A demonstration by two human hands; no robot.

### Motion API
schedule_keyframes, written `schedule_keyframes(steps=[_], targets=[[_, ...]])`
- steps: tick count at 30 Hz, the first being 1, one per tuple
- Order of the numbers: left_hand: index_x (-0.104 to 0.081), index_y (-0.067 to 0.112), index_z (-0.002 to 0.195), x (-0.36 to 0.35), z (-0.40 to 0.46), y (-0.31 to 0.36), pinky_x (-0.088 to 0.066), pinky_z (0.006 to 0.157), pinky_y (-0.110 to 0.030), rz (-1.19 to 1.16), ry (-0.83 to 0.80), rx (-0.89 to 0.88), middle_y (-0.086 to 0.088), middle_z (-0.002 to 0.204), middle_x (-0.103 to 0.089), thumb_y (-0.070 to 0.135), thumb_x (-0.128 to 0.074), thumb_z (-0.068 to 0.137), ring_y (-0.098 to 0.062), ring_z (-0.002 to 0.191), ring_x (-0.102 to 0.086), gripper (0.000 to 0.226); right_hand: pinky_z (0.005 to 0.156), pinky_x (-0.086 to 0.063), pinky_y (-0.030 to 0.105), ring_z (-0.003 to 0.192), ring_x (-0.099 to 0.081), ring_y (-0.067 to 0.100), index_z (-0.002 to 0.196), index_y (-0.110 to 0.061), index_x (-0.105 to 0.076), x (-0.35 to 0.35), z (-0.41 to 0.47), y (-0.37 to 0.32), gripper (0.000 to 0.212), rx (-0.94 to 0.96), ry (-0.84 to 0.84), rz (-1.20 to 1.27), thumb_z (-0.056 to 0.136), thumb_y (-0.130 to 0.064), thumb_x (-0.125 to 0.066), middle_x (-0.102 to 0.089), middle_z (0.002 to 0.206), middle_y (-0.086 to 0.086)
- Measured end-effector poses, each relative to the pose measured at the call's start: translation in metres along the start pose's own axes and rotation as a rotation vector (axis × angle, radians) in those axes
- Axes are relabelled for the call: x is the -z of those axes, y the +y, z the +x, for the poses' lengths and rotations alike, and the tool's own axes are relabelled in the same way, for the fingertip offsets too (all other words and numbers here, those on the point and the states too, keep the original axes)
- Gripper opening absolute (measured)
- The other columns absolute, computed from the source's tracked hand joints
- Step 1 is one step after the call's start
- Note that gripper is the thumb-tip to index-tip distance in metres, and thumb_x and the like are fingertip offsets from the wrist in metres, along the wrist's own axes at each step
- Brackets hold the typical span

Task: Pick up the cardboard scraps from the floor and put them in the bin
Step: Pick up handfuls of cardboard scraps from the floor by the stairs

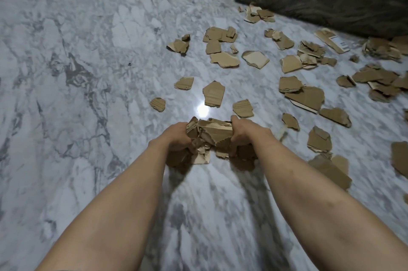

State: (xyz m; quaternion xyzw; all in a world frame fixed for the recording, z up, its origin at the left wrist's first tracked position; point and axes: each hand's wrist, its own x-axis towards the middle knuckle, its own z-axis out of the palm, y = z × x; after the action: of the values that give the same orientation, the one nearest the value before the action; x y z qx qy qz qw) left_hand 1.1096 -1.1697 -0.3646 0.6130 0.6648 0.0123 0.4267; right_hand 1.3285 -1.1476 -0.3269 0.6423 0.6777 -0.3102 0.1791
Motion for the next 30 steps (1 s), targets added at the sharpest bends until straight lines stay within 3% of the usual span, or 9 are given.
schedule_keyframes(steps=[5, 9, 11, 15, 18, 21, 25, 27, 30], targets=[[-0.066, 0.018, 0.102, 0.003, 0.0, 0.0, -0.059, 0.079, -0.038, -0.08, -0.02, 0.027, -0.005, 0.098, -0.072, 0.022, -0.092, 0.054, -0.026, 0.087, -0.068, 0.054, 0.094, -0.044, 0.049, 0.133, -0.021, 0.034, 0.124, -0.013, -0.039, -0.008, 0.005, -0.003, 0.09, -0.02, 0.045, -0.023, 0.054, -0.026, -0.093, -0.02, 0.14, 0.012], [-0.072, 0.011, 0.091, 0.016, 0.003, -0.008, -0.061, 0.08, -0.042, -0.281, 0.033, 0.101, -0.011, 0.092, -0.075, 0.009, -0.092, 0.056, -0.031, 0.084, -0.071, 0.041, 0.075, -0.043, 0.039, 0.105, -0.048, 0.032, 0.113, -0.02, -0.046, -0.011, 0.009, 0.004, 0.069, 0.024, 0.098, -0.008, 0.06, -0.029, -0.088, -0.04, 0.132, 0.008], [-0.071, 0.01, 0.099, 0.028, 0.012, -0.017, -0.06, 0.083, -0.045, -0.435, 0.14, 0.174, -0.01, 0.095, -0.075, 0.012, -0.095, 0.047, -0.03, 0.088, -0.071, 0.058, 0.073, -0.047, 0.037, 0.095, -0.055, 0.028, 0.11, -0.023, -0.049, -0.011, 0.014, 0.01, 0.067, 0.037, 0.117, 0.037, 0.056, -0.029, -0.088, -0.057, 0.119, 0.007], [-0.054, 0.013, 0.123, 0.049, 0.047, -0.038, -0.057, 0.089, -0.045, -0.549, 0.347, 0.308, -0.006, 0.113, -0.068, 0.033, -0.094, 0.019, -0.029, 0.1, -0.066, 0.114, 0.08, -0.052, 0.037, 0.099, -0.058, 0.027, 0.115, -0.02, -0.054, 0.018, 0.027, 0.02, 0.075, 0.043, 0.208, 0.442, 0.052, -0.023, -0.095, -0.062, 0.111, 0.004], [-0.034, 0.003, 0.137, 0.063, 0.049, -0.022, -0.055, 0.092, -0.045, -0.57, 0.341, 0.378, -0.009, 0.119, -0.058, 0.023, -0.096, 0.04, -0.032, 0.108, -0.061, 0.117, 0.079, -0.047, 0.036, 0.11, -0.055, 0.029, 0.128, -0.016, -0.045, 0.044, 0.046, 0.029, 0.091, -0.033, 0.309, 0.611, 0.053, -0.022, -0.096, -0.057, 0.121, 0.006], [-0.018, 0.001, 0.144, 0.071, 0.062, -0.019, -0.053, 0.095, -0.047, -0.543, 0.322, 0.44, -0.015, 0.124, -0.052, 0.014, -0.095, 0.05, -0.035, 0.115, -0.057, 0.122, 0.094, -0.05, 0.044, 0.122, -0.048, 0.037, 0.141, -0.01, -0.031, 0.042, 0.063, 0.028, 0.122, -0.241, 0.181, 0.537, 0.043, -0.033, -0.099, -0.043, 0.138, 0.015], [-0.045, -0.001, 0.131, 0.078, 0.061, -0.017, -0.055, 0.092, -0.044, -0.406, 0.328, 0.458, -0.017, 0.125, -0.061, 0.023, -0.094, 0.049, -0.035, 0.113, -0.06, 0.099, 0.099, -0.045, 0.049, 0.131, -0.039, 0.042, 0.146, -0.006, -0.021, 0.031, 0.062, 0.017, 0.119, -0.378, 0.169, 0.486, 0.057, -0.03, -0.096, -0.025, 0.146, 0.019], [-0.059, -0.001, 0.119, 0.078, 0.057, -0.016, -0.056, 0.088, -0.041, -0.388, 0.31, 0.46, -0.015, 0.118, -0.065, 0.023, -0.093, 0.053, -0.034, 0.107, -0.063, 0.078, 0.094, -0.046, 0.045, 0.126, -0.046, 0.041, 0.141, -0.006, -0.028, 0.028, 0.055, 0.012, 0.109, -0.4, 0.216, 0.494, 0.058, -0.029, -0.095, -0.033, 0.142, 0.019], [-0.059, 0.003, 0.111, 0.08, 0.05, -0.008, -0.055, 0.09, -0.044, -0.364, 0.281, 0.468, -0.014, 0.115, -0.065, 0.024, -0.092, 0.056, -0.034, 0.106, -0.062, 0.068, 0.082, -0.045, 0.04, 0.116, -0.054, 0.038, 0.126, -0.011, -0.038, 0.022, 0.042, -0.001, 0.086, -0.43, 0.335, 0.508, 0.061, -0.026, -0.092, -0.054, 0.128, 0.016]])
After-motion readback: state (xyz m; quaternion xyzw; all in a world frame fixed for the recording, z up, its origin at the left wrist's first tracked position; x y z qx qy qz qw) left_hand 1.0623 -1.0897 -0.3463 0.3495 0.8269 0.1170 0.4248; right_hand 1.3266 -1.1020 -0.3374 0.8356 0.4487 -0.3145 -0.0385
